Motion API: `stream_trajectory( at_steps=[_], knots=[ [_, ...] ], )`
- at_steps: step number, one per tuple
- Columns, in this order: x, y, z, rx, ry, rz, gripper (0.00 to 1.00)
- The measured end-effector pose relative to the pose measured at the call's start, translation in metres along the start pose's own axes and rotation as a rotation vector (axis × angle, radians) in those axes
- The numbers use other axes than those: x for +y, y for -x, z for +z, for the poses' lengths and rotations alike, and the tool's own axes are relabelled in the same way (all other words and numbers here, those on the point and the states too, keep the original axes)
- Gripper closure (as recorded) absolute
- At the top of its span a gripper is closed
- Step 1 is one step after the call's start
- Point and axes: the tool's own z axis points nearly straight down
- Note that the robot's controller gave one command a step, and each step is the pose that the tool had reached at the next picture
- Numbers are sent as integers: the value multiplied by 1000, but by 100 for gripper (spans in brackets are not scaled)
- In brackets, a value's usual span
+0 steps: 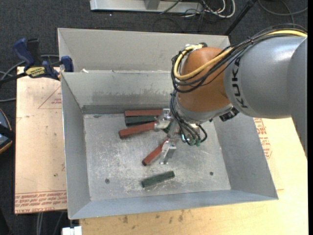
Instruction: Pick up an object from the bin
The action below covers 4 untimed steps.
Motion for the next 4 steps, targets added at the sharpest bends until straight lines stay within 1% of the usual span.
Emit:
stream_trajectory(
  at_steps=[1, 2, 3, 4],
  knots=[
    [0, 1, -1, -2, 0, 2, 0],
    [-12, 9, 45, -11, 0, -205, 0],
    [-18, 11, 77, -5, 2, -255, 0],
    [-17, 15, 82, -5, 2, -252, 0]
  ],
)
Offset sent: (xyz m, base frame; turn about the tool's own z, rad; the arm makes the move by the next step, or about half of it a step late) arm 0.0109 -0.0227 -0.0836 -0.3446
